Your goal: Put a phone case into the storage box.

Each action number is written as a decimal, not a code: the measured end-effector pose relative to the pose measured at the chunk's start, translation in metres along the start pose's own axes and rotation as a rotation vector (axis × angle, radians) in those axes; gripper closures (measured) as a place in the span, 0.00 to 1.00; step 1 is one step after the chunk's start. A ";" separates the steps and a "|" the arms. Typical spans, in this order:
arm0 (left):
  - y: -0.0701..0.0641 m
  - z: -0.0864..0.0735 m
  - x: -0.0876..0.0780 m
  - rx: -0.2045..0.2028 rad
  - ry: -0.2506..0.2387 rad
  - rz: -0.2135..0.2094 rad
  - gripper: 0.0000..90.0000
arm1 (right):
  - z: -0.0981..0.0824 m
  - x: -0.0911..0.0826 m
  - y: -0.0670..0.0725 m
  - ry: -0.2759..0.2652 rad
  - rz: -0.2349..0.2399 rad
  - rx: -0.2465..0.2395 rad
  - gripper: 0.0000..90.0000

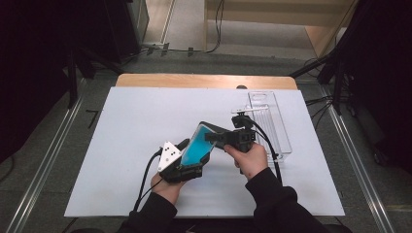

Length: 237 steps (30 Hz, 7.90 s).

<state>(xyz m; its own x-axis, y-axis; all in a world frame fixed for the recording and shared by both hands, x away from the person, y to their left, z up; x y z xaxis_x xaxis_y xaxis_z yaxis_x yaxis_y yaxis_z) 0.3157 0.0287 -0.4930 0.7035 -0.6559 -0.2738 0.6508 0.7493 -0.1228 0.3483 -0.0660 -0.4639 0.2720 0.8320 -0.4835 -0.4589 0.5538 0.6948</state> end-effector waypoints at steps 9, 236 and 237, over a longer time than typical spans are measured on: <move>-0.001 0.000 0.000 0.014 0.004 0.003 0.19 | 0.000 -0.002 0.004 0.005 0.014 0.014 0.85; 0.021 0.065 -0.013 -0.063 0.462 -0.338 0.40 | -0.001 -0.003 -0.021 -0.184 -0.371 -0.399 0.18; 0.022 0.063 -0.013 -0.061 0.462 -0.346 0.38 | 0.000 -0.004 -0.021 -0.183 -0.367 -0.400 0.18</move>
<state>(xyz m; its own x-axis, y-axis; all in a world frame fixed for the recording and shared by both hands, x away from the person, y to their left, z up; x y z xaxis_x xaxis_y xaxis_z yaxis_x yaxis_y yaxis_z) 0.3388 0.0481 -0.4316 0.2464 -0.7657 -0.5941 0.7934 0.5114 -0.3301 0.3568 -0.0808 -0.4771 0.5995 0.5997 -0.5301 -0.5819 0.7813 0.2258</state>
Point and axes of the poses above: each handheld gripper's, and its own axes: x roughly forward along the jaws, z roughly out of its top, y roughly to its left, the point moved 9 cm from there along x, roughly forward along the jaws, and after that the axes turned 3 degrees about z, right-handed, at the moved point
